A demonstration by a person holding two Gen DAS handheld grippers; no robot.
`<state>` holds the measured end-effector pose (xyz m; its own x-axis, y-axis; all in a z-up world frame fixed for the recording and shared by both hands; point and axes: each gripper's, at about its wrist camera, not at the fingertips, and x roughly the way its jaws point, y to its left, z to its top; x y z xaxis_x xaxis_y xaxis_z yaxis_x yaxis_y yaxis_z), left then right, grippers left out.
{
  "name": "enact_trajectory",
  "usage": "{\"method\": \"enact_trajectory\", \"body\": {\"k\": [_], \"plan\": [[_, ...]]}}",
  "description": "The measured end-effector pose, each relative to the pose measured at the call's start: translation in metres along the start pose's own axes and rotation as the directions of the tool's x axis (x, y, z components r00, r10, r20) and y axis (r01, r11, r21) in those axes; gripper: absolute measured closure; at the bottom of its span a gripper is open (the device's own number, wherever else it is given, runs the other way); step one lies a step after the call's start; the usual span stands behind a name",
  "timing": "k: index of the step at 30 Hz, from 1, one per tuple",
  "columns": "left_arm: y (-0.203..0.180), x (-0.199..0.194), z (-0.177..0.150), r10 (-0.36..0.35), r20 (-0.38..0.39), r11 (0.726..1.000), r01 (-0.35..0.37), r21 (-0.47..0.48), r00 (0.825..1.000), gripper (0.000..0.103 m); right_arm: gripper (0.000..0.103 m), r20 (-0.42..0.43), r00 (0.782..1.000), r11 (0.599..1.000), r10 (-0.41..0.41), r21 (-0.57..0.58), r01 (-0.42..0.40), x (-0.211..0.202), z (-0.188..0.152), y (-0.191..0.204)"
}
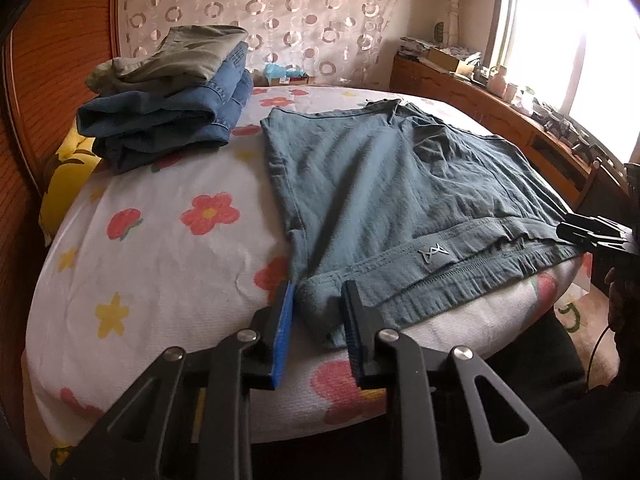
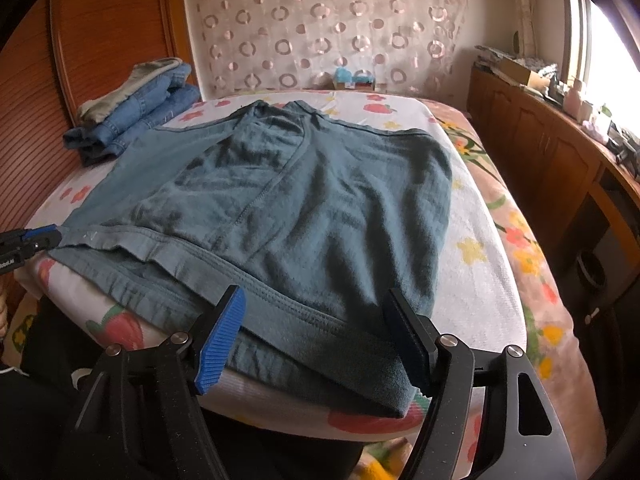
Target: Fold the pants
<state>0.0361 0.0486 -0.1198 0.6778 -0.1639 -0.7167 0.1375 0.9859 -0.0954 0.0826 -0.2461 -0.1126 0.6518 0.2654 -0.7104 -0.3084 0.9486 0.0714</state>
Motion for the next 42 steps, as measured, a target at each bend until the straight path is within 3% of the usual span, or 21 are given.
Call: {"method": "enact_trajectory", "body": {"k": [5,14,19,27,33,42], "plan": [[-0.003,-0.004,0.002,-0.012,0.016,1.000,0.012,0.014,1.000,0.099,0.030,-0.001,1.000,1.000,0.000,0.002,0.000,0.001,-0.002,-0.001],[-0.045,-0.030,0.047,-0.137,0.103,0.986,0.125,0.114,0.985,0.101,0.029,0.009,1.000,1.000,0.004,0.011,-0.004,0.000,-0.002,-0.006],[-0.087,-0.036,0.088,-0.231,0.145,0.960,0.201,0.194,0.962,0.101,0.029,0.008,1.000,1.000,-0.004,0.021,0.004,-0.002,-0.002,-0.012],[-0.126,-0.015,0.126,-0.336,0.101,0.926,0.309,0.218,0.936,0.101,0.029,0.040,0.999,0.999,-0.011,0.035,0.010,-0.014,0.000,-0.023],[-0.142,-0.006,0.129,-0.346,0.081,0.921,0.322,0.219,0.935,0.099,0.029,0.044,0.999,0.999,-0.013,0.041,0.011,-0.018,-0.004,-0.029],[-0.141,-0.016,0.123,-0.275,0.124,0.939,0.238,0.246,0.954,0.080,0.029,0.047,0.999,0.999,-0.007,0.040,0.005,-0.018,-0.004,-0.030]]}}
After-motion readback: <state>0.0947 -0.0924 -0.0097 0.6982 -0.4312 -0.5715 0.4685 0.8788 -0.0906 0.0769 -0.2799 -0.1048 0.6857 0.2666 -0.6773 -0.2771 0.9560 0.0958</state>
